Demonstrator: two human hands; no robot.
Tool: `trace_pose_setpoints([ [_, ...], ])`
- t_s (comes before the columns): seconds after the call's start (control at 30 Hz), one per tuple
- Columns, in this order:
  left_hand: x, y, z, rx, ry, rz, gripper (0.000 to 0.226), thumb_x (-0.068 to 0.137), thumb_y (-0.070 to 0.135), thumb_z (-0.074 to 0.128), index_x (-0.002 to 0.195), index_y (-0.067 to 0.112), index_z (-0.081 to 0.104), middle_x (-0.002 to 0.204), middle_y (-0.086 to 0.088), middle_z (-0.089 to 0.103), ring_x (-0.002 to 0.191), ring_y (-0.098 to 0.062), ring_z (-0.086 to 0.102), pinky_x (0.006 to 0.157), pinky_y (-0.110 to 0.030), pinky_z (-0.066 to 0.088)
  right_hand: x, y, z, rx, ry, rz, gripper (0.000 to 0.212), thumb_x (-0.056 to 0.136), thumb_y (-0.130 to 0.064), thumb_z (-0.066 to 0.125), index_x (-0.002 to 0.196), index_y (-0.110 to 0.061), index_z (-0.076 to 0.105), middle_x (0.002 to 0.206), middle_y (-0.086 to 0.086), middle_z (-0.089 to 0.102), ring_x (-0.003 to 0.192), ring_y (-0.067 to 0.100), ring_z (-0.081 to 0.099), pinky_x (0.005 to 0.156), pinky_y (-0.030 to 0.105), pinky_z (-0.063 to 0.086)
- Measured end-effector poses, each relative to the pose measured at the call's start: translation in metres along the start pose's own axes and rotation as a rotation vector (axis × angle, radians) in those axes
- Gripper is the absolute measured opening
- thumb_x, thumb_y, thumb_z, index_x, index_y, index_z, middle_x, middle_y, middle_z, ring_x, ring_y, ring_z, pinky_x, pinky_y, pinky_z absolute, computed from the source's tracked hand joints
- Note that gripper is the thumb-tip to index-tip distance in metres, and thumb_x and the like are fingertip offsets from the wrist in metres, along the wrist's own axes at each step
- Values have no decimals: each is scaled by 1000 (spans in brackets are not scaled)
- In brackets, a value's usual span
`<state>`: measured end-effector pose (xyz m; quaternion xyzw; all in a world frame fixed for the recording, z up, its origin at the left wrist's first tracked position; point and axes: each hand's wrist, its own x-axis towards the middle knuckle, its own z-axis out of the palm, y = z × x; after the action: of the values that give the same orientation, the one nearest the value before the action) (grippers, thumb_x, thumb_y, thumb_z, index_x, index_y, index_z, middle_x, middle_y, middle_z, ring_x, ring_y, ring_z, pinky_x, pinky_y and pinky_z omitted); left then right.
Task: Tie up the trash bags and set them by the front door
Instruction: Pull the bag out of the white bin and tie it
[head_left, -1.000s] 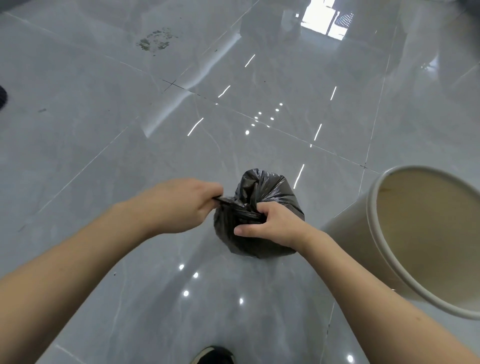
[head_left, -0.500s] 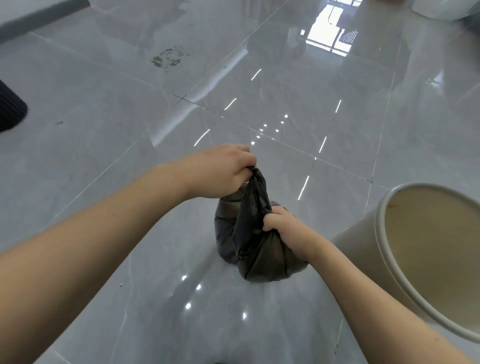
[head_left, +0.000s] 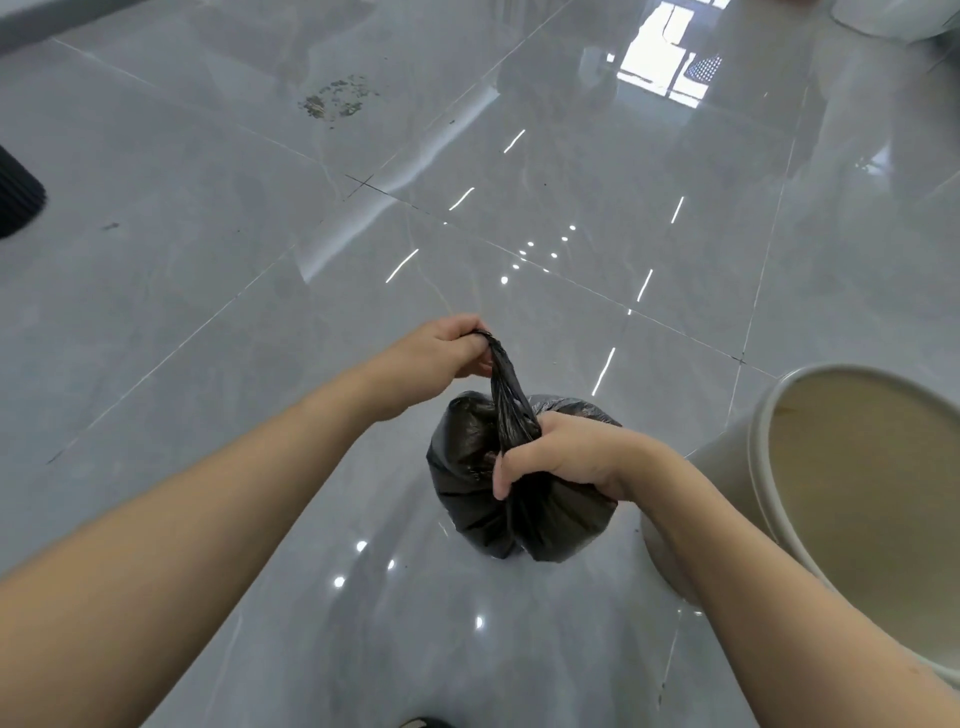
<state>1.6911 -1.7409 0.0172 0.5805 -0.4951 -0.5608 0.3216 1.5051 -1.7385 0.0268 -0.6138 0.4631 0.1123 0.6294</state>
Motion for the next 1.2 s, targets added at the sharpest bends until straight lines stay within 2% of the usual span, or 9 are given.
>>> trace_pose_setpoints([
  [0.13,-3,-19,19,-178,96,-27,22,103,12,36,87,12,51,69,-3,65,64,-10,64,70,-20,50,-12,-16,-7,-289,140,83,27,65,-39,67,52,-18,58,68,2,60,77,26,63,80,38,56],
  [0.2,-3,-25,27,-170,117,-19,22,103,17,36,87,15,50,64,1,65,63,-12,58,63,-22,43,-22,-25,-9,-409,191,100,24,70,-35,66,53,-20,58,66,-1,56,71,21,58,69,32,49],
  [0.37,-4,-28,41,-124,208,-9,23,102,22,36,94,7,52,50,4,48,51,-19,39,48,-27,29,-32,-28,-19,-468,249,54,21,73,-35,70,73,-14,73,73,-2,71,80,17,64,78,34,52],
  [0.43,-6,-25,42,-132,250,-9,24,102,20,35,92,6,52,43,8,40,40,-11,31,41,-23,25,-32,-27,-23,-481,301,10,22,73,-31,70,71,-9,70,69,2,66,68,17,59,69,34,49],
  [0.53,-10,-20,40,-158,303,-16,26,102,17,36,81,14,51,38,12,36,34,-4,27,37,-18,24,-31,-22,-23,-535,472,-161,34,78,-28,67,59,-8,47,56,3,43,53,15,40,51,27,34],
  [0.7,-20,-20,36,-108,362,71,27,100,13,39,77,16,53,45,12,41,41,-6,34,45,-22,30,-37,-15,-10,-640,589,-345,38,82,-27,62,59,-5,42,63,18,47,58,21,40,54,33,32],
  [0.87,-29,-17,32,3,445,166,22,100,15,42,88,6,58,77,1,57,71,-12,51,71,-33,44,-41,-25,-10,-714,544,-196,35,83,-26,61,61,-4,46,57,7,43,56,21,40,50,31,32],
  [1.07,-32,-7,27,-62,495,209,23,101,18,42,89,7,58,80,7,59,76,-10,54,73,-25,43,-32,-70,-20,-876,578,-64,23,81,-16,57,62,-11,44,63,5,48,63,28,49,47,26,28],
  [1.2,-29,-3,14,-116,535,221,23,100,18,41,89,13,61,82,6,61,80,-12,58,78,-30,46,-32,-88,-28,-666,402,39,12,76,-21,64,74,-9,60,72,6,58,61,25,53,51,24,37],
])
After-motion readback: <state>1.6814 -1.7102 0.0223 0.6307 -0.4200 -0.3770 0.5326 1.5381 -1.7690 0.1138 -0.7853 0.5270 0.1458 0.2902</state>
